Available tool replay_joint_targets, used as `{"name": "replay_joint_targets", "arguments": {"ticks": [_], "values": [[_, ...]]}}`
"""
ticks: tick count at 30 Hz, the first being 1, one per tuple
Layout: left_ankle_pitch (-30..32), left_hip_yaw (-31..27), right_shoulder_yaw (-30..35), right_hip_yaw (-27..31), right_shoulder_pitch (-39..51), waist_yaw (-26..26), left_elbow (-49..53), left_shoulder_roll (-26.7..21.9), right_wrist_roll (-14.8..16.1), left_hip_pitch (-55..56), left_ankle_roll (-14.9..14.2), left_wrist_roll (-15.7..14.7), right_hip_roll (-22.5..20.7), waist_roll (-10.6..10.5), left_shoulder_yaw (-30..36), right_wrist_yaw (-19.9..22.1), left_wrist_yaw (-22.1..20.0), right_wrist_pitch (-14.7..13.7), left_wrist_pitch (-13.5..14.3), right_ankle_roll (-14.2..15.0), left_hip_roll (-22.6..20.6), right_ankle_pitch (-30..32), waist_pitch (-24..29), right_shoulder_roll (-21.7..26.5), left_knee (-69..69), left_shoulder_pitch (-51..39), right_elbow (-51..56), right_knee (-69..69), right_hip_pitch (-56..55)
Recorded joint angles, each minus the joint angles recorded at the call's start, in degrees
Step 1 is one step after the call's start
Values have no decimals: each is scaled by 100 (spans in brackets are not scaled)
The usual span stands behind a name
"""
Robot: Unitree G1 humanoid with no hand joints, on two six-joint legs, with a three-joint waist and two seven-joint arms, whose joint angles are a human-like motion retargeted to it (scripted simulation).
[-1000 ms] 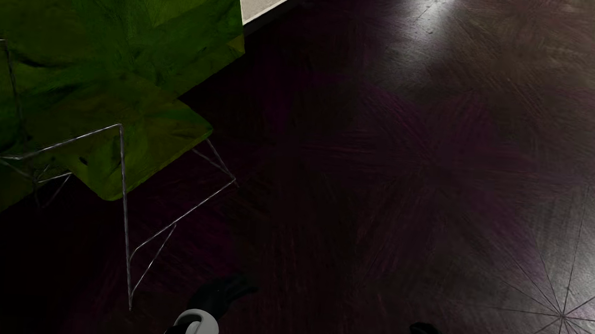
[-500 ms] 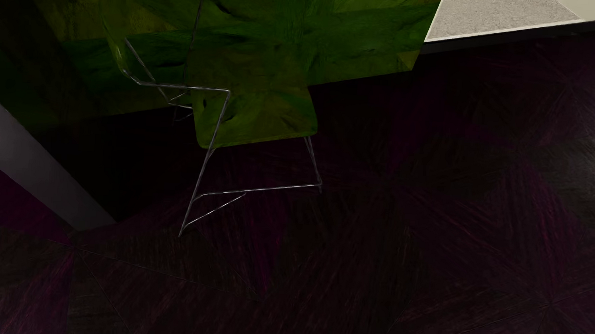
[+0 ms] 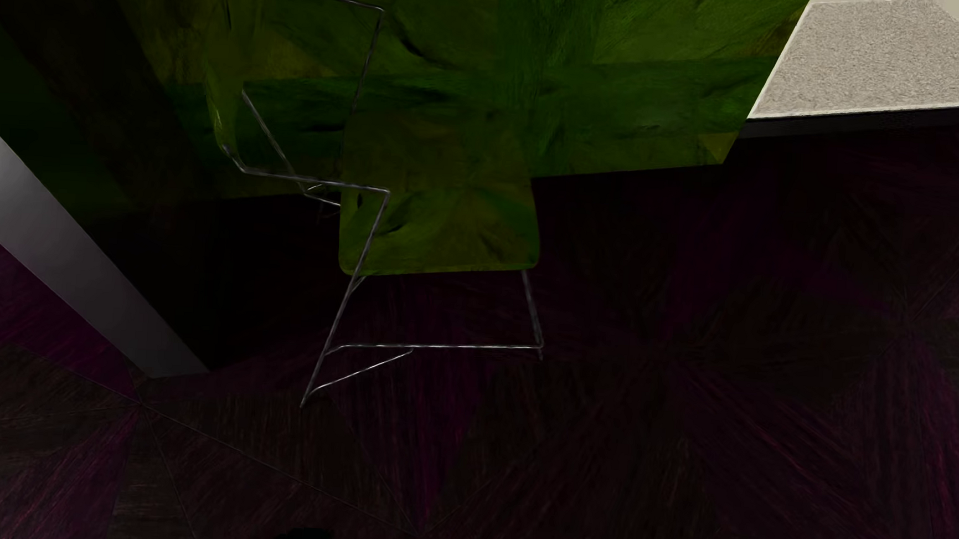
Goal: Go to the wood chair
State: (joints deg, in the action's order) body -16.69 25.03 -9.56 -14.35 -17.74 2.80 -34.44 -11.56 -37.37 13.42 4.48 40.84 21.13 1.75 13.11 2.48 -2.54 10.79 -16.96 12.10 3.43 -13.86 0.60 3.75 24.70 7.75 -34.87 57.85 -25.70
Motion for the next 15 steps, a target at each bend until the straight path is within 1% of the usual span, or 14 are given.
{"name": "replay_joint_targets", "arguments": {"ticks": [1,2,3,4,5,6,7,9,11,13,15], "values": [[-1,-94,-34,2,-41,21,128,-9,-14,-46,-69,39,158,12,5,-70,-26,0,33,-168,2,-68,-7,-9,-22,-47,-5,-508,14],[-16,-215,-84,127,-85,48,255,-12,-7,-71,-137,79,203,24,27,-129,-42,-4,78,-239,0,-85,-13,-15,-11,-83,7,-1068,48],[-24,-365,-154,548,-127,79,358,-14,24,-97,-204,97,36,29,53,-156,-46,2,121,-85,9,-24,-20,-42,-11,-112,25,-1660,105],[-26,-517,-232,1128,-165,96,419,-14,66,-125,-276,99,-224,29,83,-147,-31,20,141,176,33,30,-30,-87,-13,-132,37,-2300,236],[-13,-656,-275,1713,-186,92,447,-27,89,-167,-353,110,-524,24,110,-126,-1,38,134,207,87,170,-42,-142,-42,-137,34,-2853,420],[-5,-767,-260,2019,-184,70,458,-40,64,-190,-440,142,-685,25,127,-118,27,52,103,217,160,117,-50,-169,-24,-116,12,-3078,600],[-6,-849,-183,1881,-158,30,458,-44,-8,-193,-536,182,-734,39,124,-137,34,58,59,136,248,-57,-50,-162,38,-69,-22,-3096,708],[38,-1024,64,1440,-60,-31,393,-41,-183,-175,-726,220,-857,60,81,-212,33,49,-38,-174,475,-318,-44,-123,143,68,-93,-3114,887],[122,-1228,302,1243,31,-60,227,-94,-286,-127,-904,302,-1110,37,154,-224,196,-21,-128,-392,743,-416,-30,-87,225,188,-83,-3091,1001],[214,-1470,471,999,94,-84,52,-165,-323,-12,-1043,432,-1367,-26,296,-137,438,-111,-176,-555,1024,-524,-3,-52,356,269,13,-3082,1086],[316,-1733,547,748,212,-96,-20,-209,-232,133,-1112,471,-1634,-108,359,-48,638,-81,-217,-720,1286,-596,27,-94,448,372,109,-3137,1166]]}}
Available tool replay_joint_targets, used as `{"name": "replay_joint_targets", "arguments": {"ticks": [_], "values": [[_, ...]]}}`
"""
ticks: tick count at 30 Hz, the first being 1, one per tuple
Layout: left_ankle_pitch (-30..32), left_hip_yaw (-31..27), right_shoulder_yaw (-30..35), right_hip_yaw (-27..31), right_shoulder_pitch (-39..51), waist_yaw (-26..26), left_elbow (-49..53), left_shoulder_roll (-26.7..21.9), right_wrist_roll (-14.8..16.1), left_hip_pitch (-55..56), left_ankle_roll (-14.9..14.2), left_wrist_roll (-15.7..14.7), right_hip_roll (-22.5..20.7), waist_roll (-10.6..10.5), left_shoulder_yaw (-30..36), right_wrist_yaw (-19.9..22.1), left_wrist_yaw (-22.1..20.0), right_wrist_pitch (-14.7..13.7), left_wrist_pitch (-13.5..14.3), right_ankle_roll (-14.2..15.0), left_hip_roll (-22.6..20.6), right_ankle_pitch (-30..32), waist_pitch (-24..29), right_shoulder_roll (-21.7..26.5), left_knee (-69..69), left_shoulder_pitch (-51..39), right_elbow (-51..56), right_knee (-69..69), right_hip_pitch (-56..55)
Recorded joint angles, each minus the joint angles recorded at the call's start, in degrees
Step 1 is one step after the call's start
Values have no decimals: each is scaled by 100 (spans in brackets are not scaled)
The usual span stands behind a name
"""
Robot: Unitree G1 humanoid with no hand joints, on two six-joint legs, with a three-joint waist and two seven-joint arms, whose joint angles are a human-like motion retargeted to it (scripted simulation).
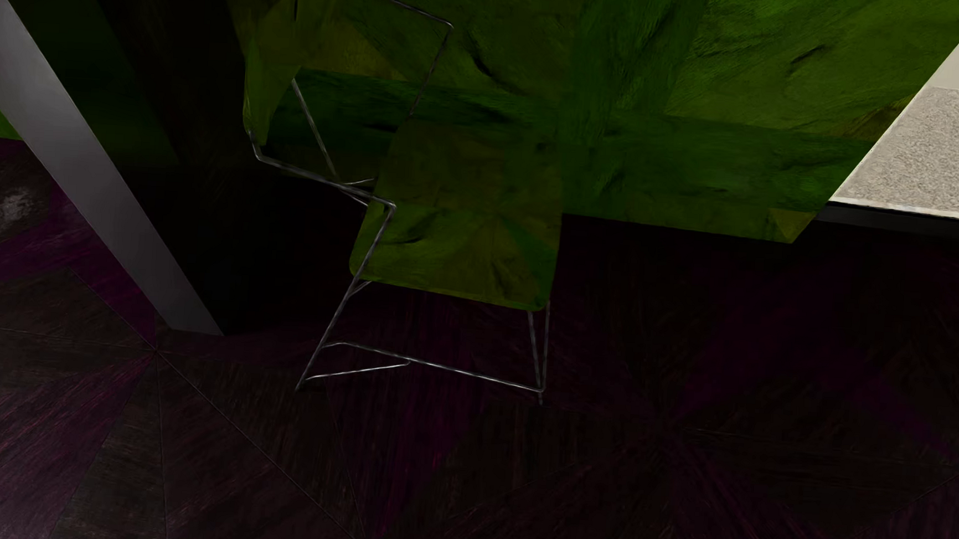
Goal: Go to the wood chair
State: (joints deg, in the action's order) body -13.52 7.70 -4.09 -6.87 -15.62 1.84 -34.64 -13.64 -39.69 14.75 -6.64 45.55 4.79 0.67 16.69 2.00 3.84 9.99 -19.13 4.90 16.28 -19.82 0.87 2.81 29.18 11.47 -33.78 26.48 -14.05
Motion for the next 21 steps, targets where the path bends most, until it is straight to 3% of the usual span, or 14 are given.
{"name": "replay_joint_targets", "arguments": {"ticks": [3,6,9,10,12,13,21], "values": [[243,-190,-25,-361,59,4,-95,-35,197,221,5,1,-292,-129,111,107,124,-19,-23,-250,300,-66,33,8,34,48,35,-76,64],[222,409,-30,-702,127,36,-134,-18,198,406,296,-59,-384,-240,208,130,132,-41,-31,-419,545,-125,44,71,184,-11,-47,-97,57],[-272,8,-3,-946,189,50,-101,-35,184,593,-26,-116,-359,-297,292,102,102,-29,-8,-514,-53,-137,41,137,780,-114,-144,-88,70],[-388,4,49,-1020,251,70,-101,-38,176,560,75,-130,-351,-316,301,82,82,62,1,-535,-230,-135,30,130,887,-166,-133,-102,81],[-384,732,93,-1111,322,107,-71,-6,193,293,447,-172,-320,-355,320,76,11,162,37,-566,-168,-93,-5,169,576,-221,-132,-245,124],[-345,822,79,-1106,356,91,-64,7,215,170,510,-185,-302,-361,345,85,-30,202,53,-575,-223,-72,-20,178,326,-244,-149,-287,133],[16,807,-53,-1182,468,62,-78,-31,295,-89,305,-252,-144,-276,469,85,-89,328,21,-630,-538,27,-86,-22,-539,-398,-379,-494,131]]}}
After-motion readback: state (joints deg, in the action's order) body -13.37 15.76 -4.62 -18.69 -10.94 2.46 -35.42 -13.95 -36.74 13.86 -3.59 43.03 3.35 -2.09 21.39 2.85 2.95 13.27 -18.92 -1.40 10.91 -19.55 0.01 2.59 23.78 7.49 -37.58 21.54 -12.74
